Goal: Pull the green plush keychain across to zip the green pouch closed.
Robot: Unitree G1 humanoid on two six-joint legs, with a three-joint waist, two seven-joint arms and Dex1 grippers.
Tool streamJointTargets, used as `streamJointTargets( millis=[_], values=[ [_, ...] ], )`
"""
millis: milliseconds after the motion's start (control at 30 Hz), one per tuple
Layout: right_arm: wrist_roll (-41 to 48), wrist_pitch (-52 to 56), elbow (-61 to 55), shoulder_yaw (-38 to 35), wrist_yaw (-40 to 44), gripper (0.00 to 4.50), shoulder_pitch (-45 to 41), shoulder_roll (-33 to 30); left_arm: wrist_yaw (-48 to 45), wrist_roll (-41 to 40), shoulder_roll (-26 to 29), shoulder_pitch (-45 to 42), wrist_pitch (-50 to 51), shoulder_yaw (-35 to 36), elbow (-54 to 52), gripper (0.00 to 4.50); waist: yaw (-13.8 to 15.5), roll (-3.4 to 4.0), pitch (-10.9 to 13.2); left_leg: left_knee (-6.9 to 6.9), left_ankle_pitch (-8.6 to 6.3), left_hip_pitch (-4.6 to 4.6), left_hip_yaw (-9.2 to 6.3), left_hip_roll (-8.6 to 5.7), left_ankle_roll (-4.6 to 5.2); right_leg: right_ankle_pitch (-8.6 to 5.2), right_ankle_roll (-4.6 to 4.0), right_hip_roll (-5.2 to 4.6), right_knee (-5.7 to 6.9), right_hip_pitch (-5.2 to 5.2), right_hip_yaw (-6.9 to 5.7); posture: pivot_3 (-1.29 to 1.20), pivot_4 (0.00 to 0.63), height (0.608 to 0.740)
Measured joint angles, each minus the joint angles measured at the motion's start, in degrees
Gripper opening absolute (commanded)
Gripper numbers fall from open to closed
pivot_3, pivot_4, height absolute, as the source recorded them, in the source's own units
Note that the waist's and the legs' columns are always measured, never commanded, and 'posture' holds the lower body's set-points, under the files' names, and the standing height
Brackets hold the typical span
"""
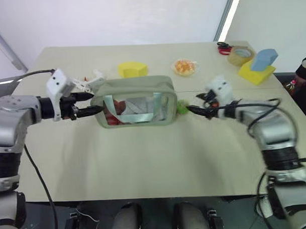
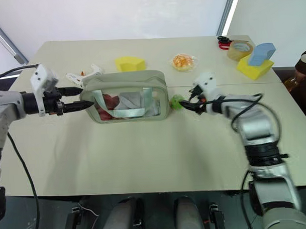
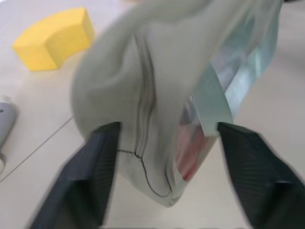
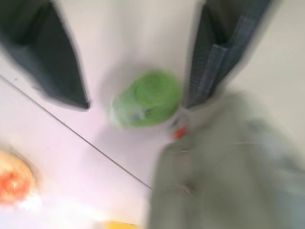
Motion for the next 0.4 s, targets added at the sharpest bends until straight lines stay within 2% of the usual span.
streamJointTargets(
  millis=[133, 400],
  values=[
    [7.6, 6.8, -5.1, -3.1, 4.5, 4.47, -3.2, -3.9, -1.1, -2.1, 2.3, 0.0, 2.4, 3.5, 0.7, 4.49, -0.5, 0.01, 0.0, -0.01, -0.1, 0.13, 0.05, 0.03, 0.17, 0.0, 0.0, 0.02, 0.01, 0.02, 0.02, 0.0, 0.15, 0.74],
    [11.0, 9.8, -6.8, -2.4, -1.0, 4.47, -11.6, -0.2, 0.5, -6.2, 2.5, 0.6, 6.9, 7.1, -1.0, 4.49, 0.1, -0.02, 0.0, 0.03, 0.02, -0.04, 0.02, 0.03, -0.04, 0.0, 0.0, -0.07, 0.01, -0.01, 0.01, 0.0, 0.15, 0.74]
  ],
)
